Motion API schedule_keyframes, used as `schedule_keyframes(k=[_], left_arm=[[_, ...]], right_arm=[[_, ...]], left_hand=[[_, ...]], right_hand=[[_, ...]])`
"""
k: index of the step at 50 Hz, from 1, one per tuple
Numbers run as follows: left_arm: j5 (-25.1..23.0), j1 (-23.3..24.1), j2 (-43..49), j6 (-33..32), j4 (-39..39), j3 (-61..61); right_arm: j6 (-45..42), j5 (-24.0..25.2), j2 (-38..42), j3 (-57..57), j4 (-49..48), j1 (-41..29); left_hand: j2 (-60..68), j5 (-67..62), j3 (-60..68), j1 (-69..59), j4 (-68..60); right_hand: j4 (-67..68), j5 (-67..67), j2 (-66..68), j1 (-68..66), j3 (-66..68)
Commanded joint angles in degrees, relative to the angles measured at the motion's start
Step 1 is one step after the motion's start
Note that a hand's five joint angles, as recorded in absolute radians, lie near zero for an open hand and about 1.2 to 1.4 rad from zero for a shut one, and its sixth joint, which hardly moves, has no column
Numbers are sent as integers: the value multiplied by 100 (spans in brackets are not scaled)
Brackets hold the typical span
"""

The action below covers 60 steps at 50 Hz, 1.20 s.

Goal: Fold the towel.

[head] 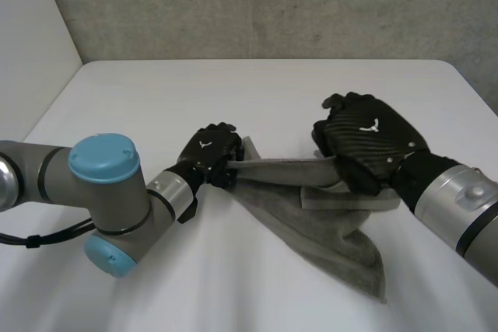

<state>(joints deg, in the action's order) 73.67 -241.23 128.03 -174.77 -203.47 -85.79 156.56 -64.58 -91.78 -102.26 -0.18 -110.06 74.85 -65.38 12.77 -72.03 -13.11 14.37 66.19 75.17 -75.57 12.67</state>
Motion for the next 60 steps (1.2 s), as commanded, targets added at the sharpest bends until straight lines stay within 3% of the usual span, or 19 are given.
schedule_keyframes(k=[1, 8, 16, 22, 27, 31, 36, 38, 39, 40, 43, 51, 56, 60], left_arm=[[7, -222, -330, -4, 105, -209], [-11, -337, -1052, -48, 642, -474], [-99, -355, -1834, -101, 1897, -588], [-99, -469, -1878, -110, 2030, -404], [-73, -618, -1529, -145, 2004, 691], [-11, -636, -1123, -338, 1855, 1591], [332, -601, -1096, -822, 1046, 2506], [437, -513, -1611, -953, -204, 2445], [437, -513, -1615, -953, -211, 2444], [411, -478, -2050, -927, -768, 2270], [254, -513, -2615, -866, -1308, 1796], [-221, -557, -2608, -918, -1003, 803], [-310, -662, -2512, -1076, -739, 3], [-310, -821, -2379, -1323, -712, -615]], right_arm=[[-38, 24, 20, 188, 456, 266], [-56, 50, 99, 426, 1055, 371], [-346, 156, 574, 900, 1811, 459], [-565, 165, 1205, 1636, 1926, 372], [-574, 33, 1875, 2605, 1882, 284], [-557, -580, 2550, 4147, 1383, 117], [-356, -1135, 2386, 5170, -90, -15], [-179, -1180, 2112, 5154, -641, -24], [4, -1154, 1868, 5033, -1085, -15], [154, -1049, 1735, 4857, -1376, -7], [217, -872, 1672, 4680, -1406, 11], [94, -284, 1602, 3783, -1221, 81], [-406, 339, 1777, 2977, -1054, 187], [-609, 569, 1831, 2447, -984, 336]], left_hand=[[515, -462, -277, -797, 311], [515, -462, -277, -797, 311], [515, -462, -277, -797, 311], [515, -462, -277, -797, 311], [515, -462, -277, -797, 311], [515, -462, -277, -797, 311], [515, -462, -277, -797, 311], [515, -462, -277, -797, 311], [515, -462, -277, -797, 311], [515, -462, -277, -797, 311], [515, -462, -277, -797, 311], [515, -462, -277, -797, 311], [515, -462, -277, -797, 311], [515, -462, -277, -797, 311]], right_hand=[[-437, 381, 483, -443, -267], [-437, 381, 483, -443, -267], [-437, 381, 483, -443, -267], [-437, 381, 483, -443, -267], [-437, 381, 483, -443, -267], [-437, 381, 483, -443, -267], [-437, 381, 483, -443, -267], [-437, 381, 483, -443, -267], [-437, 381, 483, -443, -267], [-437, 381, 483, -443, -267], [-437, 381, 483, -443, -267], [-437, 381, 483, -443, -267], [-437, 381, 483, -443, -267], [-437, 381, 483, -443, -267]])
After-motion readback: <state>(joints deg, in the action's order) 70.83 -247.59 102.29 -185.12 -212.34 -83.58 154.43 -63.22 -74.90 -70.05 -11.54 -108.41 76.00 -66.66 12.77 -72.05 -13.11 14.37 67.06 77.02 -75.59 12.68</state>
